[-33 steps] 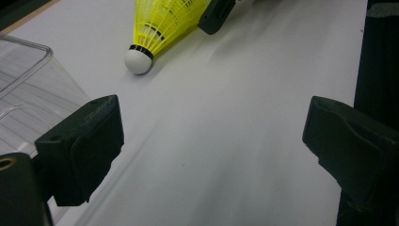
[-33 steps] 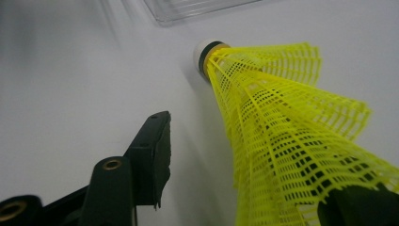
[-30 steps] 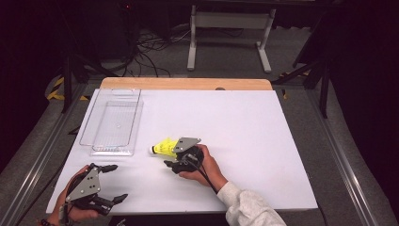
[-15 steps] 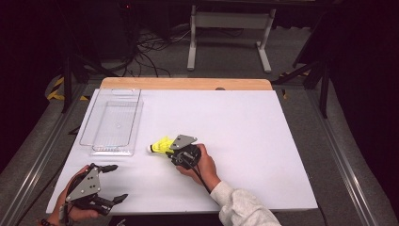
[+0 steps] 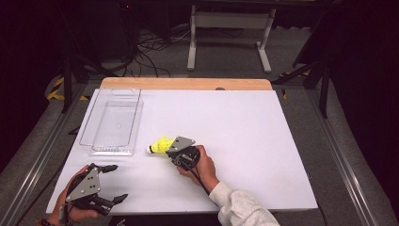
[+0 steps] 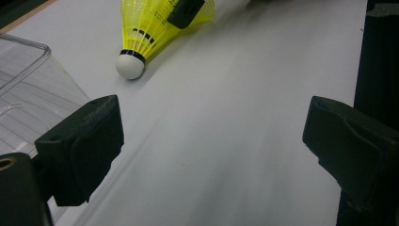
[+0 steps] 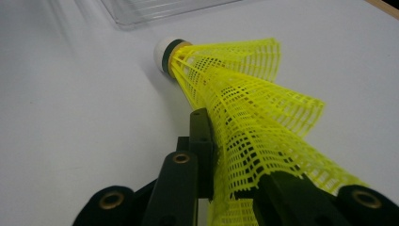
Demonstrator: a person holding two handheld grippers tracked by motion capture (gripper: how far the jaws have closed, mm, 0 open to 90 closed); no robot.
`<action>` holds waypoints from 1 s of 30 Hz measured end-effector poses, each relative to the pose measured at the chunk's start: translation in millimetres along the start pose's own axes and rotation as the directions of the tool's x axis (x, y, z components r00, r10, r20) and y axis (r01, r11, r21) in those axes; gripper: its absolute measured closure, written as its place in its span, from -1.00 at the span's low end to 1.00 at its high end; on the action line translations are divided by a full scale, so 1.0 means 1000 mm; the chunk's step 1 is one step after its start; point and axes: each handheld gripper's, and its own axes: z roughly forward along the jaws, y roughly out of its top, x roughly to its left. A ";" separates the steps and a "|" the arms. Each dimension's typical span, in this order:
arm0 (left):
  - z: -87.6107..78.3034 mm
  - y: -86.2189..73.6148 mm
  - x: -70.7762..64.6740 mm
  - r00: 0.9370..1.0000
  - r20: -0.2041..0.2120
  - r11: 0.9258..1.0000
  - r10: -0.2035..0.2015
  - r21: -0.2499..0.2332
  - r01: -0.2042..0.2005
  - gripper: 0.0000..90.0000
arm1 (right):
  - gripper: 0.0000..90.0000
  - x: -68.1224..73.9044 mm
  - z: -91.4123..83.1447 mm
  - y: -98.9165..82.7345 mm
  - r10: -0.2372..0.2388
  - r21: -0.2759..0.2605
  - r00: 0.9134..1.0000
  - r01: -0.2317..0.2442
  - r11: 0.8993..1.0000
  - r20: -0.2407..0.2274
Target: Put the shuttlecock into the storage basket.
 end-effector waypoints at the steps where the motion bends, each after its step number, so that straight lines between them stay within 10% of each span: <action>1: 0.000 0.000 0.000 1.000 -0.002 1.000 0.003 0.000 -0.003 -0.85 | 0.86 0.000 -0.001 0.000 -0.005 -0.002 1.000 0.005 1.000 0.003; 30: -0.002 0.000 0.001 1.000 -0.006 1.000 -0.006 -0.008 0.005 -0.85 | 0.94 -0.003 -0.019 -0.002 -0.024 -0.043 0.999 0.024 0.999 0.021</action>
